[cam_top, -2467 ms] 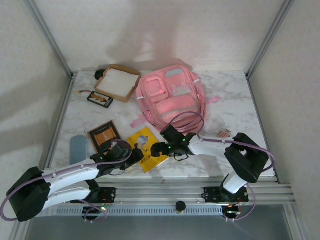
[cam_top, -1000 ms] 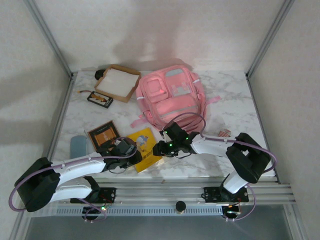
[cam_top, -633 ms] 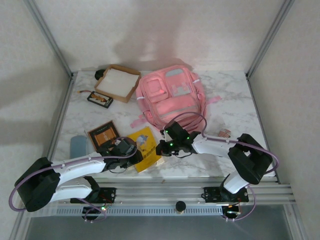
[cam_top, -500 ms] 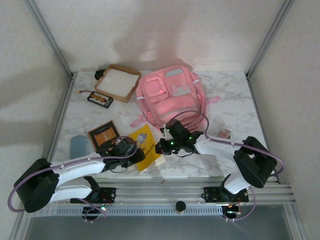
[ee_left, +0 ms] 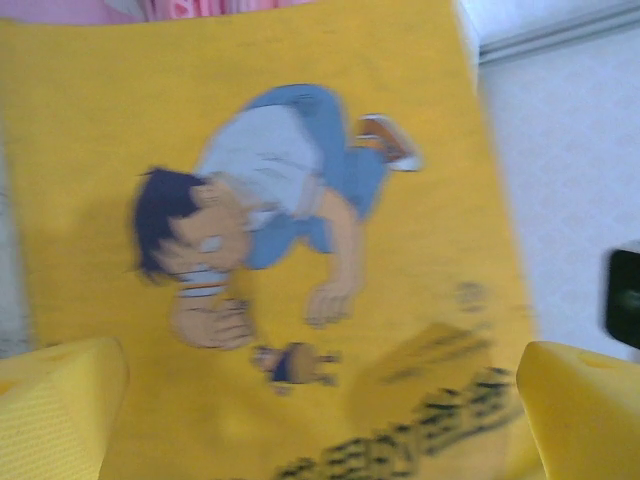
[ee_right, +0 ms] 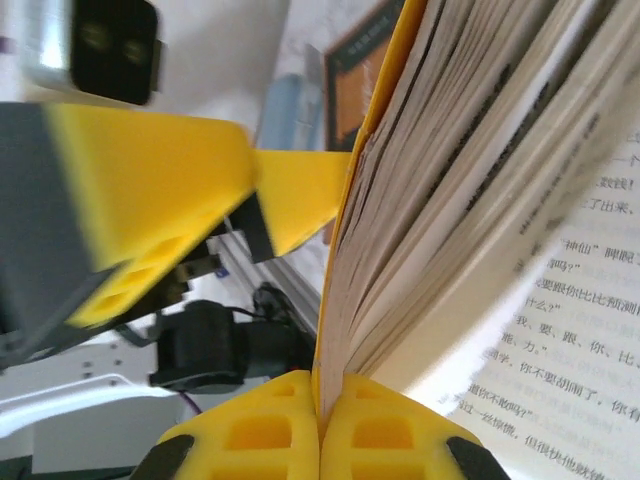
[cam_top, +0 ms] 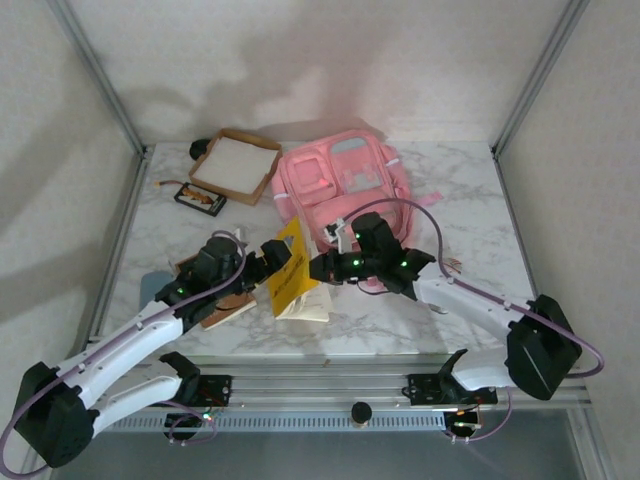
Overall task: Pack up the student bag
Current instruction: Pick up the book from the bottom-center of the table, then pass the book.
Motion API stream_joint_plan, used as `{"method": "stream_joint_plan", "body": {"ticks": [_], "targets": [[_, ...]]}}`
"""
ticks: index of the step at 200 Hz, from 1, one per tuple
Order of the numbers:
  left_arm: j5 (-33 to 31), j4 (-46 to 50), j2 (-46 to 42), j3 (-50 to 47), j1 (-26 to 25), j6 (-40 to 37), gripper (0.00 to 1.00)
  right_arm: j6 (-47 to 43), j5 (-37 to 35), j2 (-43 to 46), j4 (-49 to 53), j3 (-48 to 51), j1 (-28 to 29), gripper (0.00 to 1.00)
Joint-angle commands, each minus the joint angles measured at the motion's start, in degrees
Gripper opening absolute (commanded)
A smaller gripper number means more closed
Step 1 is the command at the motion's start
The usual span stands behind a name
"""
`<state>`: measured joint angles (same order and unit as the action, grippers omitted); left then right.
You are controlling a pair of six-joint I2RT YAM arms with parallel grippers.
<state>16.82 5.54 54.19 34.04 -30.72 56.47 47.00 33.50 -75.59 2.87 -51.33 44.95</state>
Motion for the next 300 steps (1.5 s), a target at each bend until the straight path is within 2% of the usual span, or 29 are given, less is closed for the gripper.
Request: {"method": "stream_joint_plan", "body": {"ticks": [1,29,57,91,141,169,173,211,232,262,284,300], "targets": [[0.84,5.53,-0.07,2.86,2.4,-2.97,1.0,-1.24,-1.15,3.14,1.64,-4.84,-1.85,0.0],[2.49,6.27,2.52,4.23,4.9,-4.27,1.0,-1.82,-1.23,5.16,1.07,-6.32,-2.73,0.0],[11.71,-12.07,3.22,-1.27,4.79,4.3,1.0,1.01,3.01,5.34,-4.0,-6.88,-2.85,0.0],[15.16,-17.65,4.17,-0.1,4.57,6.01,0.98,4.23,4.99,6.49,-9.09,-5.25,-3.11,0.0],[19.05,-27.55,4.01,-2.33,4.44,12.49,0.79,5.36,6.3,6.29,-10.27,-3.14,-3.95,0.0],[18.08,-32.21,3.12,-2.92,3.87,15.15,0.65,1.68,5.58,7.59,-5.09,-1.14,-4.87,0.0],[18.15,-32.61,3.15,-2.93,3.75,15.44,0.64,1.6,5.59,8.05,-4.83,-0.38,-6.58,0.0],[18.69,-32.35,2.34,-2.57,2.68,15.78,0.5,0.23,8.44,9.0,-5.51,2.81,-9.38,0.0],[18.78,-33.93,2.17,-2.97,2.43,16.96,0.47,-1.88,10.76,7.2,-4.62,2.73,-9.44,0.0],[18.51,-37.15,2.25,-3.02,0.86,18.7,0.44,-4.59,10.32,6.17,-1.07,3.25,-10.12,0.0],[17.95,-35.12,1.81,-2.37,0.75,17.76,0.34,-5.88,9.83,5.91,0.36,3.34,-10.96,0.0],[17.56,-34.54,1.78,-2.15,0.75,17.23,0.23,-7.84,8.9,5.55,3.19,2.35,-11.67,0.02]]}}
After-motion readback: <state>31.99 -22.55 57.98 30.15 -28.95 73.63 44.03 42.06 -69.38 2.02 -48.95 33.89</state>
